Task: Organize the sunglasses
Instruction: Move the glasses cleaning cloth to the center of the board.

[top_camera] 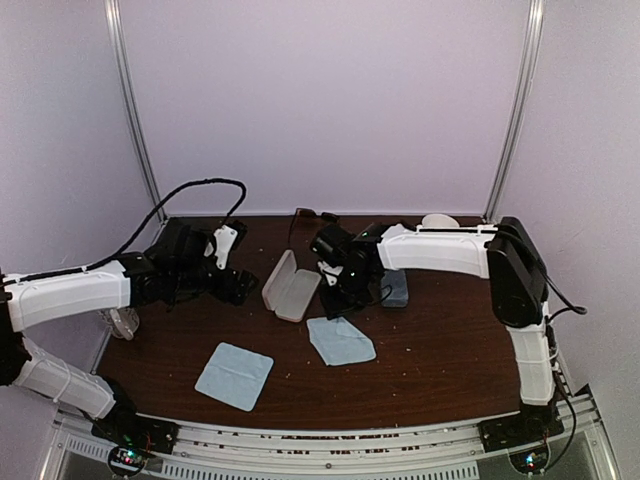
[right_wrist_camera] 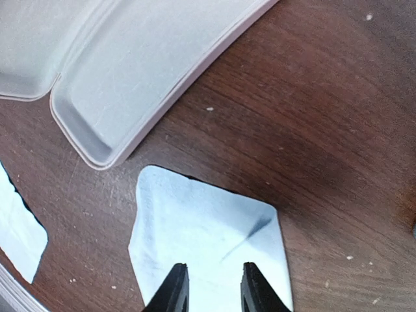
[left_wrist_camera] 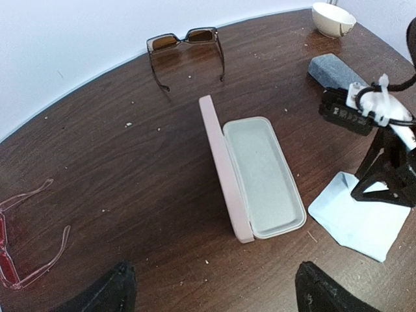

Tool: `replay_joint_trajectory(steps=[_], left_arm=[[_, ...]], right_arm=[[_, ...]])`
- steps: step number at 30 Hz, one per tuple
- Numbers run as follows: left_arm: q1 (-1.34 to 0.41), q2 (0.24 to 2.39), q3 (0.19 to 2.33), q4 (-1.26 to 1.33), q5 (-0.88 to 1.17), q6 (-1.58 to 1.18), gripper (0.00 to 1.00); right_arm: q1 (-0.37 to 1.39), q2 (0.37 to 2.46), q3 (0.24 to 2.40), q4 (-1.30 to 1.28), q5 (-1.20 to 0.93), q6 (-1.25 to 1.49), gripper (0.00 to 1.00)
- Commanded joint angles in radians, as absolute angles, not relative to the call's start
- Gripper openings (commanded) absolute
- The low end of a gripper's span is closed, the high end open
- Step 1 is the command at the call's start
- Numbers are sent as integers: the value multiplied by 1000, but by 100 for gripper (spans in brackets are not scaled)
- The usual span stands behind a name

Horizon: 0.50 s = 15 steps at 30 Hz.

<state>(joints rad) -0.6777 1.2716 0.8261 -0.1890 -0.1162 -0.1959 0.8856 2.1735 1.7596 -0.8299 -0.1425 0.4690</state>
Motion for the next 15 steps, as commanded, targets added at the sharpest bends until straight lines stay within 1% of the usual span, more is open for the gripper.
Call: replay_joint_trajectory(steps=[1, 6, 15], left_arm=[[-689, 1295, 867, -161, -109, -199, 88], [-693, 1306, 864, -151, -109, -207, 88], [-693, 1310, 845, -142, -122, -204, 88]], right_arm=[[878, 2079, 1712, -847, -89, 416, 29], [879, 2072, 1674, -830, -96, 410, 28], [907, 2146, 1754, -903, -74, 382, 24]])
